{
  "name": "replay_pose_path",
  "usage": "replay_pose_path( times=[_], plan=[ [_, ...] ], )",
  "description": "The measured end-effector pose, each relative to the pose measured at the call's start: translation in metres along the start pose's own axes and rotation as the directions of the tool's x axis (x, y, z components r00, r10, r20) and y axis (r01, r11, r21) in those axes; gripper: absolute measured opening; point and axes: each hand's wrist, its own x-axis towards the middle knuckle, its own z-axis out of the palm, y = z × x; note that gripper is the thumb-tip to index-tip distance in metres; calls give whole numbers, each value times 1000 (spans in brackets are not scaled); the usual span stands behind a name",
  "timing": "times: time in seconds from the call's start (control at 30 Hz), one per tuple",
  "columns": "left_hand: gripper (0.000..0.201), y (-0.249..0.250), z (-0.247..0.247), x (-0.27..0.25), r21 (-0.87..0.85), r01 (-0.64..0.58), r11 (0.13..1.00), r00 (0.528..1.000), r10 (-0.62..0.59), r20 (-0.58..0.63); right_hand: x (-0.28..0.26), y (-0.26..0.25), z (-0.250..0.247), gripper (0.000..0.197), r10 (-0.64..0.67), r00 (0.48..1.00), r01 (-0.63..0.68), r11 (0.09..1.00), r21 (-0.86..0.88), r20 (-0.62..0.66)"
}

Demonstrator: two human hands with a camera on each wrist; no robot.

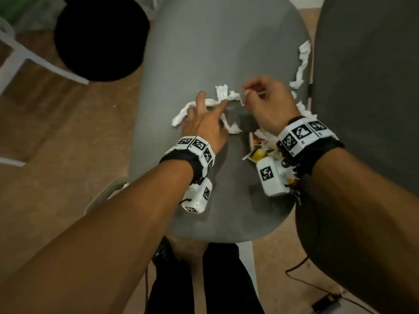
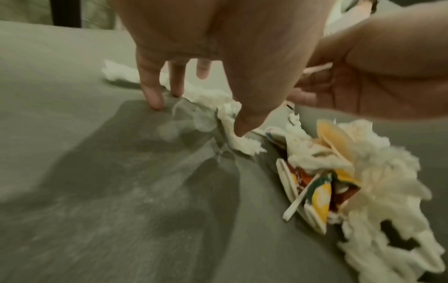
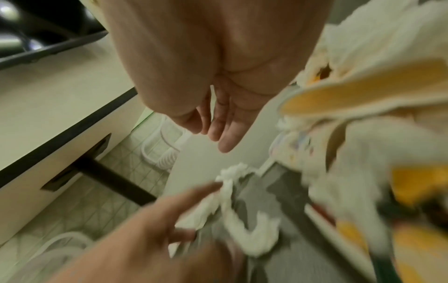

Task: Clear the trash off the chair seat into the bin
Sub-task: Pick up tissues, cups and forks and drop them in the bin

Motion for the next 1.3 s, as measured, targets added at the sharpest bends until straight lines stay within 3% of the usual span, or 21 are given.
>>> replay_pose_path(
  times=[0.1, 0.23, 0.37, 0.43, 0.53, 0.63, 0.7, 0.93, 1.13, 1.3],
  plan=[
    [42, 6, 12, 13, 155, -87, 984, 996, 91, -17, 31, 6, -32, 29, 22, 990, -31, 998, -61, -142],
    [20, 2, 15, 27, 80, -138, 987, 990, 139, -8, 61, 22, -57, 40, 93, 968, -155, 952, -263, -232],
    [16, 2, 10, 34, -24, -82, 996, 997, 82, 2, 74, 42, -63, 39, 253, 961, -275, 859, -433, -109],
    [18, 3, 8, 34, -53, -51, 997, 999, 51, 8, 72, 48, -63, 44, 307, 951, -269, 801, -535, -19],
    [17, 4, 9, 33, -74, -50, 996, 999, 49, -5, 68, 55, -63, 51, 289, 957, -197, 726, -658, 33],
    [15, 4, 10, 30, -91, -46, 995, 999, 45, -20, 65, 57, -60, 40, 229, 969, -100, 698, -709, 88],
    [15, 4, 10, 29, -105, -35, 994, 999, 33, -17, 62, 55, -55, 28, 219, 965, -52, 700, -713, 145],
    [8, -14, 6, 7, -238, 19, 971, 1000, -23, -13, 50, 35, -43, 22, 262, 951, -94, 747, -658, 162],
    [11, -60, -8, -39, -342, 37, 939, 994, -70, -85, 29, -21, -21, 24, 136, 987, -66, 819, -570, 82],
    [15, -117, -20, -84, -462, 110, 880, 966, -204, -159, -22, -84, 50, 18, -29, 980, 93, 940, -327, 195]
  ],
)
